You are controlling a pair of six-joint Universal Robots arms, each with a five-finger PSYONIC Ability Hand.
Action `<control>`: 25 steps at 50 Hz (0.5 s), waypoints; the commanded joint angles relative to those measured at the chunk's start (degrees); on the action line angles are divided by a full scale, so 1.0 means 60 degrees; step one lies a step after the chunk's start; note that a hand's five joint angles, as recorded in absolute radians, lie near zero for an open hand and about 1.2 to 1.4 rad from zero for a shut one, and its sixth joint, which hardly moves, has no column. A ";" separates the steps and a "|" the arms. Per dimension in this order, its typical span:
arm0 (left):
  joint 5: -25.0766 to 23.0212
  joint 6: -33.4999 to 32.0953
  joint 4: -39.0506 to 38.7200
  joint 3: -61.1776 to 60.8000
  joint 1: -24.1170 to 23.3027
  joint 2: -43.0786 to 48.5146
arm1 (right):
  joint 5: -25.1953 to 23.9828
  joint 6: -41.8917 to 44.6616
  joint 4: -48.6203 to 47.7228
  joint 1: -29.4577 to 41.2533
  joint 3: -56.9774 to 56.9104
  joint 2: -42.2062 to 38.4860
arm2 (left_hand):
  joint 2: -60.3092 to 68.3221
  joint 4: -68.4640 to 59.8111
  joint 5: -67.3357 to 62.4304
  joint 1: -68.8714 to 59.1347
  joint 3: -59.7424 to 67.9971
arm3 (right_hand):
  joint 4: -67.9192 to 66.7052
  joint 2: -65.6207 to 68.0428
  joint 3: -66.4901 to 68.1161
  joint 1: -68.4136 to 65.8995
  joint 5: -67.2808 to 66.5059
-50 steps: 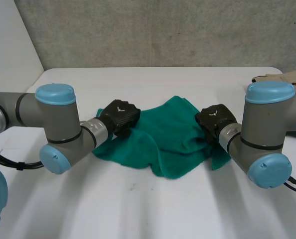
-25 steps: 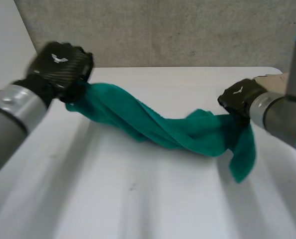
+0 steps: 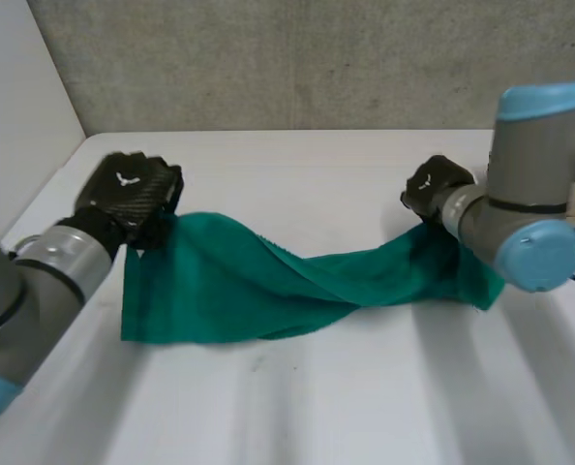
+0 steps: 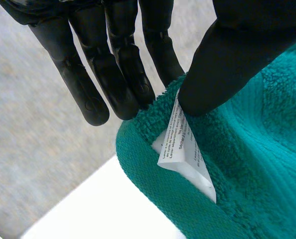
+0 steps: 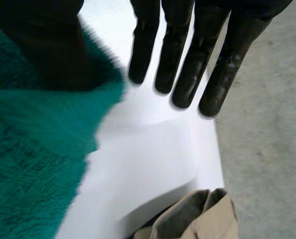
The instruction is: Fold the laundry.
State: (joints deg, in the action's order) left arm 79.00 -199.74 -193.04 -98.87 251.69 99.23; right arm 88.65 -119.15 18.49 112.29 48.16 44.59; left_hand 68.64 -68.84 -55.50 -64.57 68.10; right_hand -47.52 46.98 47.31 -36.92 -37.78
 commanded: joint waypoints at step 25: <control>0.0705 0.0111 -0.0053 0.0936 -0.0010 0.1171 | -0.1884 -0.3259 -0.2305 -0.1487 0.6328 0.3906 | 0.1893 -0.1861 -0.2417 -0.2572 0.1983 | 0.6253 -0.6164 -0.6219 0.4486 0.6297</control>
State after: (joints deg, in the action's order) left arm 83.24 -199.10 -193.33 -92.97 251.68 106.29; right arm 80.42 -146.71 9.15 103.79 81.20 67.72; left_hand 68.64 -68.85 -55.50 -64.57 68.09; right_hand -13.49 12.59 12.35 -11.76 -4.03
